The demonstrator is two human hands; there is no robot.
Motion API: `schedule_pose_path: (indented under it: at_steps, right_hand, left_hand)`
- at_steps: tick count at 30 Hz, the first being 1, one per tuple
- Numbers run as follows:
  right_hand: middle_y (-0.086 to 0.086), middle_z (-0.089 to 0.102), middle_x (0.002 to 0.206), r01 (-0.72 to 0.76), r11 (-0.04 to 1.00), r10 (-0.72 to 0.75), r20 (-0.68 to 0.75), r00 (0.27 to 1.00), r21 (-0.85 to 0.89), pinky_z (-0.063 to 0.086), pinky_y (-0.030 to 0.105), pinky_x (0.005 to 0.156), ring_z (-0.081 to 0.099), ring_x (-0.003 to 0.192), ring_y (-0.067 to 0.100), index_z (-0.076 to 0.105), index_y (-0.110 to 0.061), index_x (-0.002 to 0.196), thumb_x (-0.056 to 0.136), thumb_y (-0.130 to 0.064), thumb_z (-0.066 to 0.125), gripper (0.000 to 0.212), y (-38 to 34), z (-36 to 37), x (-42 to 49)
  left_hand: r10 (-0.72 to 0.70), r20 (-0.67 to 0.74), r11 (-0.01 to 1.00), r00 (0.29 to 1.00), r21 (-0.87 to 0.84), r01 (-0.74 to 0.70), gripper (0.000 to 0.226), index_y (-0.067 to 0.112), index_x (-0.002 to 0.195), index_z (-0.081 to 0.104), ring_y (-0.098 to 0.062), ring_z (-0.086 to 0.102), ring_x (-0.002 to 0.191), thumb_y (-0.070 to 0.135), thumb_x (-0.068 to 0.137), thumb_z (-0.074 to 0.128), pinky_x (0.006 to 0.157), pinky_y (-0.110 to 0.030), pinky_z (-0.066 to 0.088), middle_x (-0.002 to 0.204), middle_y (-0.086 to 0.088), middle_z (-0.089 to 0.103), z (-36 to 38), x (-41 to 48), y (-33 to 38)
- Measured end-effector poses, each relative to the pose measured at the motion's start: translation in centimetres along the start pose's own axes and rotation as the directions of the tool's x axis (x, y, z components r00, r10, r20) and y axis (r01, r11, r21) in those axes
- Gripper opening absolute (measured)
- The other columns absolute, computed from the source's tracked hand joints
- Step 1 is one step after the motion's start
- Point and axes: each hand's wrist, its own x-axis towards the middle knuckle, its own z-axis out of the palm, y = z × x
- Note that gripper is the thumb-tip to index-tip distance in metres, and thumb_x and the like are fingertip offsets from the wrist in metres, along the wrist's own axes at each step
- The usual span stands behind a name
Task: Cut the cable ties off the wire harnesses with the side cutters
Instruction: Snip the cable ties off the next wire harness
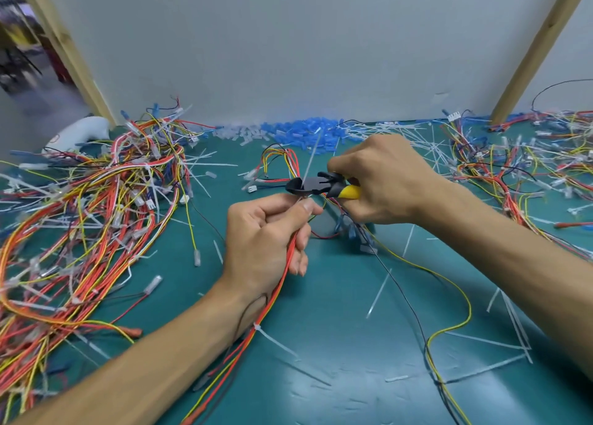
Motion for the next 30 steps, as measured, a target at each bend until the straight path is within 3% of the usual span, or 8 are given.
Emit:
schedule_pose_path:
  at_steps: [7,11,15,20,22,27,30]
  right_hand:
    - [-0.004,0.045,0.07,0.017,1.0,-0.016,-0.025,1.0,0.012,0.035,0.038,0.051,0.042,0.062,0.035,0.038,-0.024,0.08,0.076,-0.03,0.057,0.02,-0.27,-0.05,0.09]
    - [0.002,0.045,0.059,-0.042,0.999,0.043,-0.034,0.998,0.031,0.033,0.039,0.05,0.04,0.058,0.039,0.041,-0.022,0.07,0.072,-0.02,0.067,0.027,-0.38,0.49,-0.11]
    - [-0.003,0.046,0.067,-0.035,0.999,0.036,-0.038,0.999,0.006,0.03,0.035,0.052,0.042,0.061,0.035,0.046,-0.02,0.079,0.072,-0.03,0.055,0.015,-0.6,0.31,0.07]
    - [0.005,0.048,0.06,-0.039,0.999,0.039,0.006,0.999,0.01,0.025,0.035,0.056,0.043,0.061,0.041,0.047,-0.019,0.075,0.07,-0.028,0.051,0.012,-0.67,0.61,0.02]
    - [0.0,0.048,0.065,-0.037,0.999,0.037,0.004,0.999,-0.002,0.027,0.035,0.056,0.046,0.064,0.04,0.052,-0.018,0.082,0.072,-0.031,0.05,0.017,-0.6,0.54,0.06]
    - [0.001,0.041,0.06,-0.023,0.999,0.023,0.014,1.0,0.024,0.023,0.035,0.055,0.041,0.06,0.04,0.046,-0.015,0.079,0.069,-0.03,0.05,0.018,-0.52,0.34,-0.01]
    - [-0.005,0.042,0.071,-0.008,1.0,0.007,0.005,1.0,0.022,0.029,0.036,0.055,0.042,0.065,0.035,0.043,-0.018,0.085,0.071,-0.031,0.052,0.021,-0.45,0.26,0.18]
  left_hand:
    - [0.001,-0.037,1.0,0.999,-0.01,-0.001,0.02,-0.012,0.087,0.072,-0.017,0.031,0.027,0.003,0.096,0.063,0.036,-0.023,0.037,0.047,-0.008,0.043,-0.13,0.22,0.01]
    - [-0.008,-0.028,1.0,1.0,-0.017,0.008,0.021,-0.011,0.085,0.072,-0.017,0.031,0.026,0.004,0.096,0.063,0.036,-0.023,0.036,0.047,-0.008,0.042,-0.15,0.05,0.0]
    - [-0.007,-0.045,1.0,0.999,-0.024,0.006,0.021,-0.012,0.085,0.072,-0.016,0.031,0.027,0.003,0.096,0.063,0.036,-0.022,0.037,0.047,-0.008,0.042,-0.24,0.26,0.07]
    - [-0.011,-0.052,1.0,0.999,-0.026,0.009,0.021,-0.013,0.085,0.071,-0.016,0.032,0.026,0.003,0.096,0.063,0.035,-0.023,0.036,0.047,-0.008,0.042,-0.19,0.21,0.1]
    - [-0.02,-0.055,0.999,0.998,-0.027,0.019,0.021,-0.013,0.086,0.071,-0.016,0.031,0.026,0.003,0.096,0.062,0.035,-0.023,0.036,0.047,-0.008,0.042,-0.21,0.26,0.1]
    - [0.004,-0.039,1.0,0.999,-0.001,-0.004,0.02,-0.011,0.086,0.072,-0.017,0.032,0.027,0.003,0.097,0.062,0.036,-0.023,0.037,0.047,-0.008,0.043,-0.09,0.02,0.12]
    - [-0.004,-0.054,1.0,0.999,0.003,0.004,0.021,-0.012,0.087,0.071,-0.017,0.032,0.027,0.003,0.097,0.062,0.037,-0.022,0.037,0.047,-0.008,0.043,-0.11,0.09,0.23]
